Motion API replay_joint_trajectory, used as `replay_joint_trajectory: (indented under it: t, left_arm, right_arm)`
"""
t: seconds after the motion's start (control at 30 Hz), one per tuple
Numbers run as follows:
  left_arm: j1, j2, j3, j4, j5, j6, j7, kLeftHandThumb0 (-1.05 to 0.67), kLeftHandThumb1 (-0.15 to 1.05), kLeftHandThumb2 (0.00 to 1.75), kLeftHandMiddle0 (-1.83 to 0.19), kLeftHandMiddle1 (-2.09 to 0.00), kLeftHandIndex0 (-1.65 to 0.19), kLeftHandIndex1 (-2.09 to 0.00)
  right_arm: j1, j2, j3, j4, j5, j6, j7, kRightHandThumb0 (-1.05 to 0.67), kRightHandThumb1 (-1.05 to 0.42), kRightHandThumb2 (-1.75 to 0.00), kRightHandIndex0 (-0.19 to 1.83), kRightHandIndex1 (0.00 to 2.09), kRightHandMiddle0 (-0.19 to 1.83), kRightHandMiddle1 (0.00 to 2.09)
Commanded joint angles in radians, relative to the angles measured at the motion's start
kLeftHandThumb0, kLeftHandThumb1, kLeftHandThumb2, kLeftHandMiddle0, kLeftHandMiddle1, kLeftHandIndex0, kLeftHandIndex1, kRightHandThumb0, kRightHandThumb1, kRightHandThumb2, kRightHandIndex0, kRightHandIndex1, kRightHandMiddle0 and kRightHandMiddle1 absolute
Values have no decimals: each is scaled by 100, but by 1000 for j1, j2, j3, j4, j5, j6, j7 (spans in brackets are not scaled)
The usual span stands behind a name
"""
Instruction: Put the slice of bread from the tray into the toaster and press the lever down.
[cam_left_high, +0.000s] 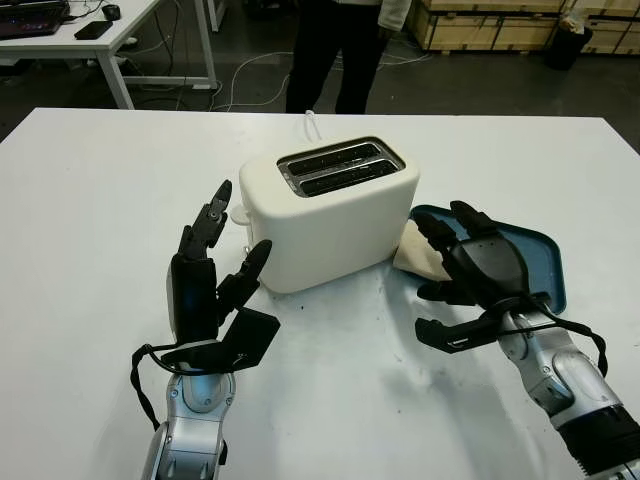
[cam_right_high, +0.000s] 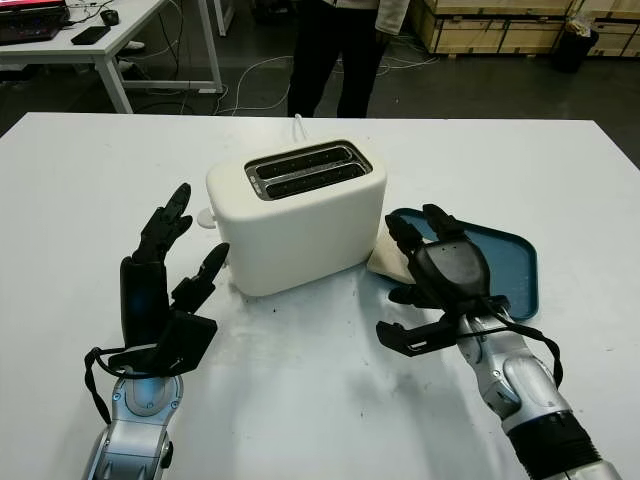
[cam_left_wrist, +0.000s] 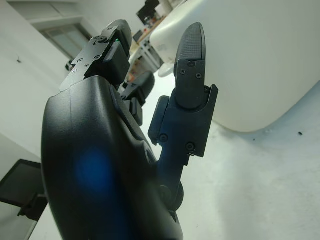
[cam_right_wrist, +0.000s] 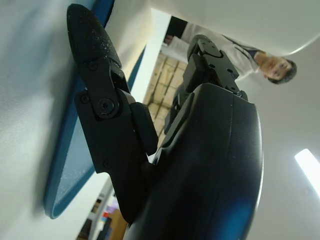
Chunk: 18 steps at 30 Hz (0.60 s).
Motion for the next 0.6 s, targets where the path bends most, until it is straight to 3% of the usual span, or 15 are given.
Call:
replay_joint_trajectory:
  t: [0.0, 0.33, 0.57]
  left_arm:
    - [0, -7, -2, 3, -8, -6, -4, -50, 92, 28, -14, -78, -40, 0]
    - [-11, -4, -4, 21, 7, -20, 13, -51, 92, 27, -16, -79, -40, -1]
    - [-10, -11, -2, 15, 2, -16, 15, -51, 92, 27, -15, -79, -41, -1]
  right_arm:
    - [-24, 10, 14, 27, -18, 22, -21, -78, -92, -1, 15, 4, 23, 3]
    - [-110, 17, 65, 221, 7, -6, -86, -75, -92, -2, 20, 2, 25, 1]
    - [-137, 9, 89, 270, 18, -10, -94, -76, -92, -5, 20, 2, 25, 1]
